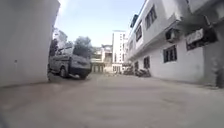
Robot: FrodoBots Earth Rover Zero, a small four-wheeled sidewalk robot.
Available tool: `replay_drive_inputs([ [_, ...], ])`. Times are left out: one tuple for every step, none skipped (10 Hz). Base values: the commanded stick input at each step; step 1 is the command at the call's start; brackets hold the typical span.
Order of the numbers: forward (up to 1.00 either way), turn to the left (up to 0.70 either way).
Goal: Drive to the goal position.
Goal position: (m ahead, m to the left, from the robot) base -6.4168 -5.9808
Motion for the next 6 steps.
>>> replay_drive_inputs([
  [1.00,0.00],
  [1.00,0.00],
  [1.00,0.00],
  [1.00,0.00],
  [1.00,0.00],
  [1.00,0.00],
])
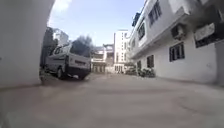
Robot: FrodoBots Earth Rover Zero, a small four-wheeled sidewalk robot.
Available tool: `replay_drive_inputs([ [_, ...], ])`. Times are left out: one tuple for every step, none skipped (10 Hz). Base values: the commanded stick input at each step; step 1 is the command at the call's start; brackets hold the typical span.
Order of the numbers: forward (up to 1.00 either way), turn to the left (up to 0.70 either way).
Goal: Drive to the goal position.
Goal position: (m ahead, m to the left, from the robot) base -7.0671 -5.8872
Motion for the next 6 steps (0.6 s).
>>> replay_drive_inputs([
  [1.00,-0.05],
  [1.00,-0.40],
  [1.00,-0.40],
  [1.00,-0.40],
  [1.00,-0.40],
  [1.00,-0.40],
])
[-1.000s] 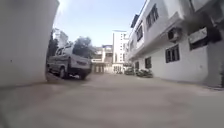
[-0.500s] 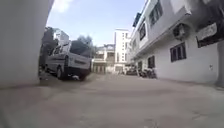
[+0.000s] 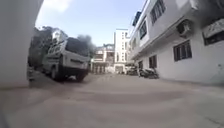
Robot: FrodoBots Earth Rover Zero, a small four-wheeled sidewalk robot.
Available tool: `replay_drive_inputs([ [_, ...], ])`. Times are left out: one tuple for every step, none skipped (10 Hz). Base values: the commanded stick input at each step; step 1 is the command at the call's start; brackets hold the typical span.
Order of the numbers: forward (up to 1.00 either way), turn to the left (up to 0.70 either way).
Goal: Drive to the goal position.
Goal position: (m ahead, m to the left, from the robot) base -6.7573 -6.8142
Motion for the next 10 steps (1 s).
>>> replay_drive_inputs([
  [1.00,-0.40],
  [0.88,-0.47],
  [0.05,-0.97],
  [0.00,-1.00],
  [0.00,-1.00],
  [0.00,-1.00],
  [0.00,-1.00],
  [0.00,-1.00],
  [0.00,-1.00],
  [0.00,-1.00],
])
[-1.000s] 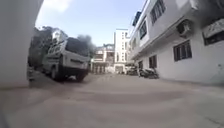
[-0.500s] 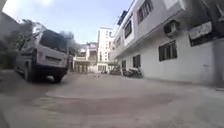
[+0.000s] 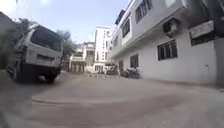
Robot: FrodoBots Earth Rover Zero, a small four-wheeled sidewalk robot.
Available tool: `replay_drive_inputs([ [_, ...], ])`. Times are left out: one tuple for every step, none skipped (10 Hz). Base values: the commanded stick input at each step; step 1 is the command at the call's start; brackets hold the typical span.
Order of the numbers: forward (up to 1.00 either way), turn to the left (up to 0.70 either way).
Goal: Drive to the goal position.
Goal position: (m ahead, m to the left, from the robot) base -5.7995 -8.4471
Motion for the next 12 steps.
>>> replay_drive_inputs([
  [0.00,-1.00],
  [0.00,-1.00],
  [0.00,-1.00],
  [0.00,-1.00],
  [0.00,-1.00],
  [0.00,-1.00],
  [0.00,-1.00],
  [0.00,-1.00],
  [0.00,-1.00],
  [0.00,-1.00],
  [0.00,-1.00],
  [0.00,-1.00],
])
